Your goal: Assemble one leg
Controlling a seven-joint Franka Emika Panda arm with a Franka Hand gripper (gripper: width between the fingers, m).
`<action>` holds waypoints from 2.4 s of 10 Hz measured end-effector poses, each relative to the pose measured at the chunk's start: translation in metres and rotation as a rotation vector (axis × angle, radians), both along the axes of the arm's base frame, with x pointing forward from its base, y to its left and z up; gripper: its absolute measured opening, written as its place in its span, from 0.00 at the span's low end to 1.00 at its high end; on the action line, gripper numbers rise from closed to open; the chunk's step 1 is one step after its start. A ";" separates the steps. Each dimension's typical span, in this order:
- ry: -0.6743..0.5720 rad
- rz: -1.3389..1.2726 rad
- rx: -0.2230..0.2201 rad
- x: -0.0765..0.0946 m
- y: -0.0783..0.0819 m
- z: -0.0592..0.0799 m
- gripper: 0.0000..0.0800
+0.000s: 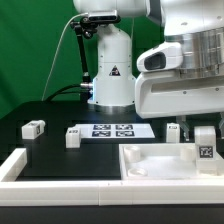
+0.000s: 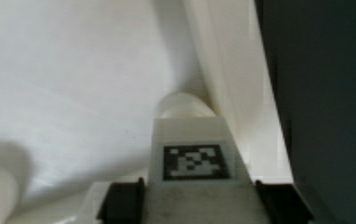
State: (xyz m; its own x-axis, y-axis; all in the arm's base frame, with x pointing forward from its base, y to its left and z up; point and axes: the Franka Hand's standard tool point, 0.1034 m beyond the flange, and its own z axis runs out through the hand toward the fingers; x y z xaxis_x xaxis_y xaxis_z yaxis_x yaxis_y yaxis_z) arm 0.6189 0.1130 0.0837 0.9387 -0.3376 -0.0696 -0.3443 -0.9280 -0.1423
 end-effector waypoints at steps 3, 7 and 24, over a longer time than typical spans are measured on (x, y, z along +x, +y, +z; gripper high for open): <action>0.057 -0.365 0.019 0.000 0.002 -0.001 0.37; 0.106 -0.668 0.017 0.001 0.006 -0.001 0.37; -0.112 0.597 -0.018 0.006 -0.002 -0.004 0.58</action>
Offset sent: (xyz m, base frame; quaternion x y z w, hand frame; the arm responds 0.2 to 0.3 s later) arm -0.0085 -0.0001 -0.0098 0.0020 0.0130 0.3342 0.9424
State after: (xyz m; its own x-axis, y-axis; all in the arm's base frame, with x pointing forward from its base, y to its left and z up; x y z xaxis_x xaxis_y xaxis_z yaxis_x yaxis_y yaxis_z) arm 0.6247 0.1108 0.0798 0.9674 0.2499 0.0411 0.2531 -0.9586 -0.1302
